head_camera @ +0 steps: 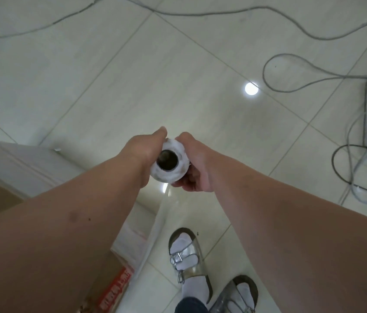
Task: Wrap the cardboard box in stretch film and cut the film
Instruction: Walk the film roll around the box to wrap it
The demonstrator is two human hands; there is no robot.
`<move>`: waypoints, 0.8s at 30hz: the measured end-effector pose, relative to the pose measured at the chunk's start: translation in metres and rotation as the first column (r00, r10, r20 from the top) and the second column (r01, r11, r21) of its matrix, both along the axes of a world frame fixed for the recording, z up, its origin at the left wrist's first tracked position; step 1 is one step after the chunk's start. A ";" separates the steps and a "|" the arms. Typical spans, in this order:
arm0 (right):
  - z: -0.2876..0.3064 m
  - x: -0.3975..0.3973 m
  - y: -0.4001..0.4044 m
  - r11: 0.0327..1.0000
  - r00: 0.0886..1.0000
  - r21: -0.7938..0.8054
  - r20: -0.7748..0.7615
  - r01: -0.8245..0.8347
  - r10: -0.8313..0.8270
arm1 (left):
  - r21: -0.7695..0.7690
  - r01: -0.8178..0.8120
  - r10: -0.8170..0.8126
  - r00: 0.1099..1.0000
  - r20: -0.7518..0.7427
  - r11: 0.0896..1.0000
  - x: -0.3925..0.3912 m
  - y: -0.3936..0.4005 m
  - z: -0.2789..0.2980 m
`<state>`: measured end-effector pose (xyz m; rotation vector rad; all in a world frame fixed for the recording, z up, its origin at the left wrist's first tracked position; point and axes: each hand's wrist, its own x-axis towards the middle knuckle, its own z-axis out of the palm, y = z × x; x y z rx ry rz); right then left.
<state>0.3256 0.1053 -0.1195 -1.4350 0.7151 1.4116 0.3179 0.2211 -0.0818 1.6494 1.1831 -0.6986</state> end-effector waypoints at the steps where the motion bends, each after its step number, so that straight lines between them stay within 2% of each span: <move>1: -0.001 0.004 0.003 1.000 1.000 -0.021 0.007 -0.011 0.011 | 0.047 0.007 -0.007 1.000 0.010 0.999 0.005 0.007 -0.003; 4: -0.001 0.020 0.013 0.988 0.994 -0.137 0.073 -0.072 0.083 | 0.070 -0.023 0.024 1.000 -0.017 0.997 0.012 0.022 -0.009; 6: 0.003 0.031 0.023 0.978 0.986 -0.175 0.105 -0.113 0.133 | -0.111 -0.211 0.199 0.974 -0.111 0.971 0.013 0.027 -0.010; 8: 0.004 0.038 0.033 0.974 0.982 -0.179 0.101 -0.142 0.162 | -0.342 -0.387 0.308 0.914 -0.263 0.856 0.012 0.029 -0.008; 12: 0.002 0.043 0.041 0.951 0.958 -0.175 0.089 -0.253 0.271 | -0.417 -0.496 0.365 0.860 -0.356 0.762 0.013 0.033 -0.015; 15: 0.002 0.051 0.046 0.968 0.972 -0.138 0.077 -0.209 0.220 | -0.325 -0.508 0.431 0.857 -0.283 0.798 0.026 0.033 -0.007; 20: 0.003 0.078 0.065 0.973 0.971 -0.092 0.092 -0.211 0.219 | -0.144 -0.290 0.276 0.955 -0.111 0.946 0.053 0.053 -0.007; 24: 0.003 0.092 0.079 0.968 0.966 -0.051 0.068 -0.246 0.249 | 0.009 -0.221 0.221 0.975 -0.010 0.975 0.068 0.074 -0.007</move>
